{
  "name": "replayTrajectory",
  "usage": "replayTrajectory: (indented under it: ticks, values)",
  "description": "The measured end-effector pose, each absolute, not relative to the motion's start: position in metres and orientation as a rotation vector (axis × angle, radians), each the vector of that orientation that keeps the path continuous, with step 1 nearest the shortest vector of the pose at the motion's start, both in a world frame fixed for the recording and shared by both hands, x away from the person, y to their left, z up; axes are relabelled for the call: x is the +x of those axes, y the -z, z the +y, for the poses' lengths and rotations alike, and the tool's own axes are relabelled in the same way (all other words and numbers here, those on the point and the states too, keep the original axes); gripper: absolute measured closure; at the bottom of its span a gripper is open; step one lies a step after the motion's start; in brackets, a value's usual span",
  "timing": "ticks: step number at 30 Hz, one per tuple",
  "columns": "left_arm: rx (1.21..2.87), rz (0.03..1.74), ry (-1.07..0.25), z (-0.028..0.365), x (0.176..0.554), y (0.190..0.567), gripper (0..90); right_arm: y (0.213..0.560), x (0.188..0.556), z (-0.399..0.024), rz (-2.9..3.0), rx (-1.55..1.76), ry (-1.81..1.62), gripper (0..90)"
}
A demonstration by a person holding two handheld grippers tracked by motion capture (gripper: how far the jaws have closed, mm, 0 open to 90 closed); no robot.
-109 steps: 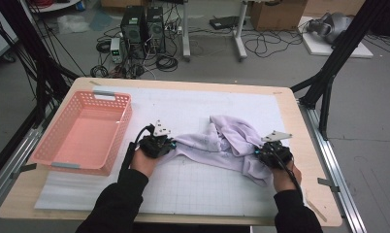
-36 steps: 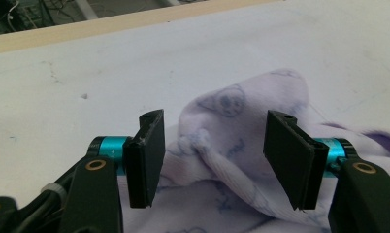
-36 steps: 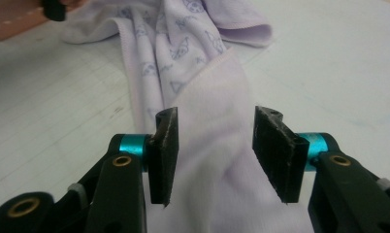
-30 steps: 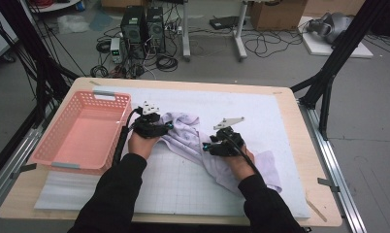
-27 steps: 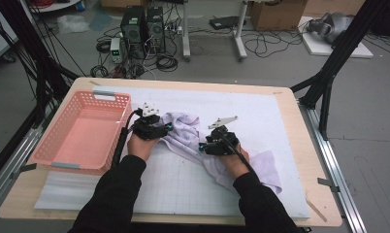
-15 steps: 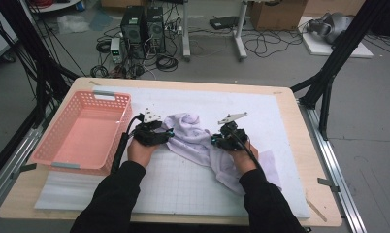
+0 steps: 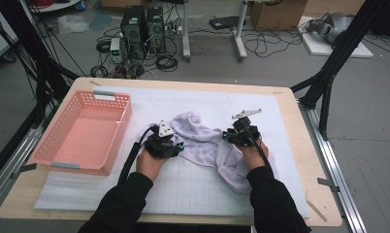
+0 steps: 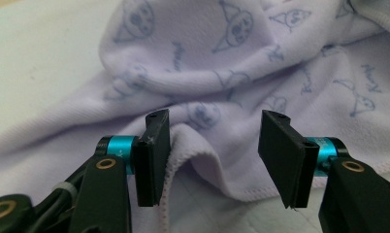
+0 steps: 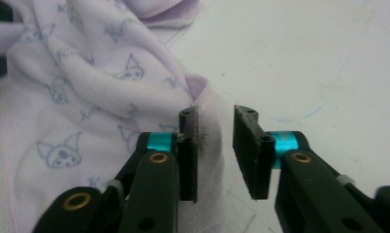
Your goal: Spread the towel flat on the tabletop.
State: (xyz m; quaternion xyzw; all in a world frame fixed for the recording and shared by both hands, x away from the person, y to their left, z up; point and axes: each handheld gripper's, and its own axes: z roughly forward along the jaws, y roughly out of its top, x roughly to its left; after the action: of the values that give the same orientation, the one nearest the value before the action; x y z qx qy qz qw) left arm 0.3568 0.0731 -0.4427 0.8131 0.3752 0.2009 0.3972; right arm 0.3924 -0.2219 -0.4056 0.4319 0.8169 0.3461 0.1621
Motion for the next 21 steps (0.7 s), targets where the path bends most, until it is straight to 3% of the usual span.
replayTrajectory:
  ticks: [6,8,9,11,14,21]
  values:
    - [2.065,0.973,-0.501,0.067,0.358,0.45,45.7,0.407,0.396,-0.218,2.283,1.251,-1.052,52.6]
    - [2.078,0.928,-0.487,0.064,0.355,0.449,64.0,0.41,0.399,-0.215,2.293,1.26,-1.086,48.7]
    - [2.094,0.905,-0.498,0.062,0.353,0.449,78.6,0.41,0.401,-0.213,2.295,1.262,-1.099,48.4]
    - [2.101,0.904,-0.503,0.062,0.353,0.448,82.2,0.411,0.406,-0.208,2.305,1.261,-1.067,55.1]
    - [2.1,0.942,-0.461,0.07,0.354,0.445,83.1,0.413,0.416,-0.207,2.364,1.263,-0.932,82.4]
    - [2.054,1.075,-0.487,0.106,0.36,0.436,83.2,0.416,0.422,-0.231,2.334,1.3,-0.758,86.1]
